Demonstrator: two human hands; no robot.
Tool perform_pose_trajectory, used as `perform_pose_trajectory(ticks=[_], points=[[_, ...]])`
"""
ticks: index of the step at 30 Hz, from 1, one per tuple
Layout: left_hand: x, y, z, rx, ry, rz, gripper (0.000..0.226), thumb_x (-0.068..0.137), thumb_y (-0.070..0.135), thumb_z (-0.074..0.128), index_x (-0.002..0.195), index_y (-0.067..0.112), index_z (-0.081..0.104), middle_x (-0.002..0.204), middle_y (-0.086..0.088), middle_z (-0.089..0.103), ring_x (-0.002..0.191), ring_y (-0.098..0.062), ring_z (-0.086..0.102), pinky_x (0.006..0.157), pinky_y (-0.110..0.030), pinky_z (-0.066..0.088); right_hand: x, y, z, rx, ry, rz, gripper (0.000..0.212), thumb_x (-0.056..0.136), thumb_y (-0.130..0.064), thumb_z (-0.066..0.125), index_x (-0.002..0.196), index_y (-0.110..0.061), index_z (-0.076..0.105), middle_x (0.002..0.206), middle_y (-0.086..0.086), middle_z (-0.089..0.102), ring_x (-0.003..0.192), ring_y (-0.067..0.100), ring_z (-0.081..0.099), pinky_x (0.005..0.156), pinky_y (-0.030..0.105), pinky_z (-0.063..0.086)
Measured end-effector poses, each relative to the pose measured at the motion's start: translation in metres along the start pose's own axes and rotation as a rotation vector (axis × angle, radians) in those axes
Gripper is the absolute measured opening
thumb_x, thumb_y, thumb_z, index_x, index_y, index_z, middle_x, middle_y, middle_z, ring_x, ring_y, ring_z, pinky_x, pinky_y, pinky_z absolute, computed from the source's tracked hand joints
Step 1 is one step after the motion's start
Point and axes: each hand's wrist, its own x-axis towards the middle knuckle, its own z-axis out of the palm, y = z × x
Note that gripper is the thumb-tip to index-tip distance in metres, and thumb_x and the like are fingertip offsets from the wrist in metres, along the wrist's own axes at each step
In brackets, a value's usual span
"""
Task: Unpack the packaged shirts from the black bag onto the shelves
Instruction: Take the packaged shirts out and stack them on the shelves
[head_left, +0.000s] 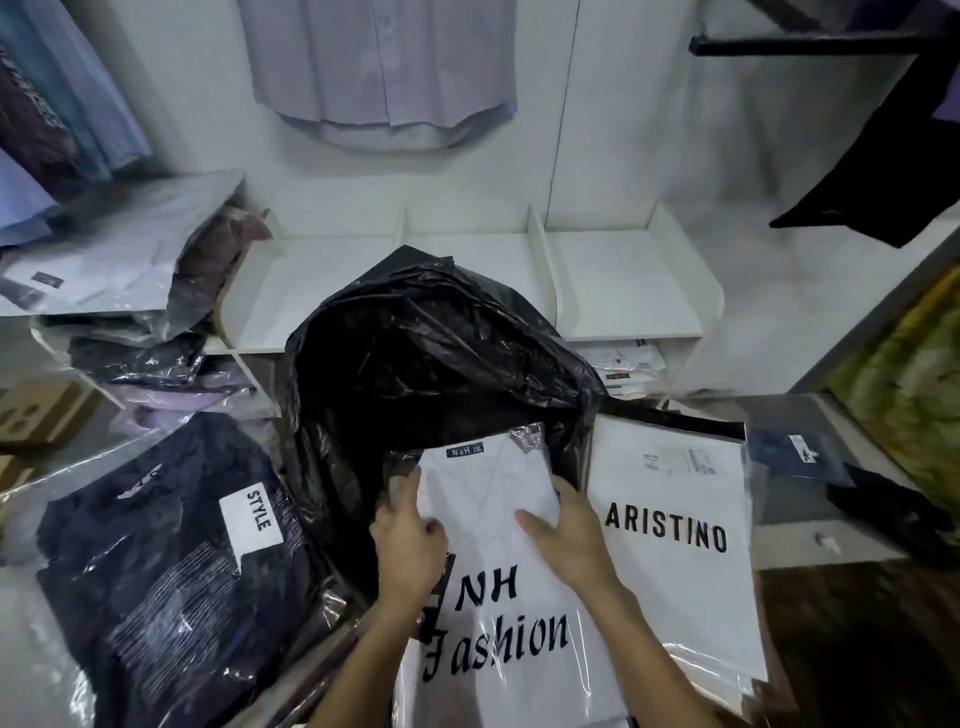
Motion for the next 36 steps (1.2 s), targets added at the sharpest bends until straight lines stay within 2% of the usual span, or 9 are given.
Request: perform_pose_trajectory(ticks=[4,10,13,16,19,24,28,31,36], points=[[-0.005,0.014,0.010,0.164,-0.051,-0.013,0.072,0.093,0.009,0.052,0.158,0.033,0.029,0.165,-0.018,0.008,0.139,-0.045,0.028,0.117,-0.050,0.028,0.008,0.000,-0.005,-0.185,0.030,0.045,0.076,0.090,-0.044,0.073,0.153,-0.018,0.040,0.142,0.011,0.041,0.136,0.031,0.036,0.113,0.041,0.036],[-0.010,0.035,0.021,0.302,-0.128,0.090,0.069,0.093,0.009,0.050,0.156,0.031,0.030,0.167,-0.019,0.002,0.153,-0.038,-0.011,0.125,-0.052,0.010,0.001,0.008,0.002,-0.103,0.013,-0.009,0.066,0.091,-0.035,0.074,0.148,-0.015,0.049,0.139,0.004,0.054,0.129,0.019,0.052,0.103,0.023,0.040],[-0.014,0.052,0.028,-0.005,-0.096,0.269,0.063,0.088,-0.002,0.054,0.144,0.026,0.050,0.161,0.000,0.025,0.149,-0.017,0.012,0.109,-0.009,0.022,0.000,-0.001,-0.006,-0.080,0.055,-0.032,0.050,0.089,-0.036,0.075,0.134,-0.019,0.061,0.125,-0.006,0.063,0.115,0.011,0.060,0.096,0.022,0.047],[-0.013,0.079,0.041,-0.239,-0.137,0.435,0.055,0.086,-0.006,0.056,0.131,0.025,0.062,0.139,0.010,0.048,0.130,0.001,0.044,0.109,-0.017,0.038,-0.004,-0.005,-0.029,0.019,0.259,-0.001,0.029,0.094,-0.027,0.070,0.122,-0.018,0.070,0.114,-0.001,0.070,0.104,0.013,0.067,0.096,0.029,0.053],[-0.008,0.111,0.061,-0.365,-0.388,0.477,0.050,0.093,-0.003,0.055,0.129,0.030,0.061,0.128,0.009,0.057,0.115,0.003,0.054,0.101,-0.015,0.044,-0.006,-0.001,-0.058,0.068,0.463,0.024,0.028,0.098,-0.016,0.064,0.125,-0.014,0.068,0.121,0.005,0.069,0.107,0.014,0.065,0.099,0.029,0.052],[0.002,0.158,0.119,-0.267,-0.691,0.355,0.051,0.100,0.023,0.056,0.149,0.025,0.044,0.150,0.000,0.041,0.134,-0.013,0.045,0.098,-0.019,0.036,-0.009,0.027,-0.102,0.049,0.599,0.173,0.038,0.096,-0.017,0.065,0.134,-0.013,0.061,0.133,0.009,0.059,0.117,0.022,0.061,0.105,0.037,0.049],[0.023,0.167,0.154,-0.174,-0.631,0.175,0.065,0.099,0.029,0.058,0.157,0.017,0.032,0.162,-0.007,0.024,0.145,-0.024,0.034,0.115,-0.034,0.033,-0.005,0.061,-0.130,-0.083,0.700,0.422,0.069,0.087,-0.043,0.075,0.145,-0.016,0.049,0.144,0.014,0.047,0.131,0.036,0.043,0.110,0.043,0.036],[0.031,0.162,0.171,-0.121,-0.518,0.093,0.077,0.093,0.031,0.065,0.158,0.016,0.026,0.163,-0.007,0.017,0.147,-0.028,0.026,0.117,-0.039,0.030,0.001,0.100,-0.146,0.135,0.549,0.626,0.110,0.065,-0.071,0.081,0.151,-0.016,0.040,0.149,0.013,0.045,0.136,0.035,0.044,0.115,0.047,0.038],[0.036,0.162,0.185,-0.243,-0.416,-0.192,0.096,0.078,0.038,0.081,0.156,0.017,0.029,0.143,-0.010,0.046,0.123,-0.026,0.051,0.108,-0.043,0.045,0.014,0.158,-0.153,0.442,0.387,0.674,0.116,0.033,-0.090,0.082,0.128,-0.026,0.061,0.125,-0.005,0.068,0.123,0.023,0.059,0.105,0.044,0.051]])
